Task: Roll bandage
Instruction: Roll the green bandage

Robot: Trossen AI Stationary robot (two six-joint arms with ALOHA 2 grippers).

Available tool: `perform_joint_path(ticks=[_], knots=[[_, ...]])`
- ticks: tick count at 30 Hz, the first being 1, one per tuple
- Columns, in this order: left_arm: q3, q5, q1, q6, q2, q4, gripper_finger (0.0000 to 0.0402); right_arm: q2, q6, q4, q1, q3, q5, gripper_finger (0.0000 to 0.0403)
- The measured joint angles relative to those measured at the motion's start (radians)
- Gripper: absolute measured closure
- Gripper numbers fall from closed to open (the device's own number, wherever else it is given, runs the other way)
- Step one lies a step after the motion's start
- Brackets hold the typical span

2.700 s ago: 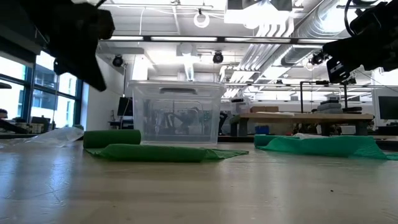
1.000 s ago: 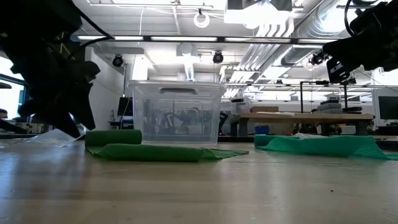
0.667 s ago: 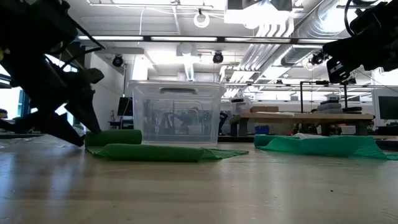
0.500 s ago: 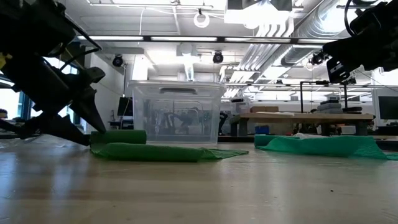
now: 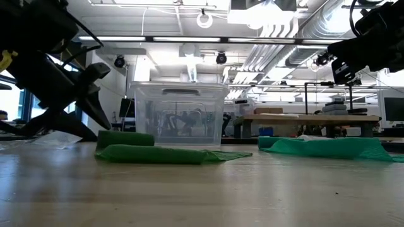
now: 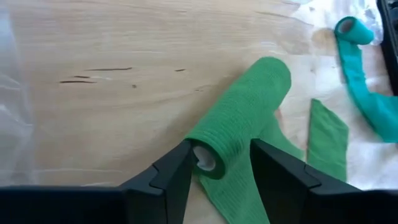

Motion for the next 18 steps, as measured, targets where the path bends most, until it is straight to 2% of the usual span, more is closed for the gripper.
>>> perform_joint_path(ticks=[18], knots=[[0.004,-0.004,0.006,-0.044,0.0,-0.009,0.0265,0.0,0.0,0.0,0.0,0.0,0.0,0.0403]])
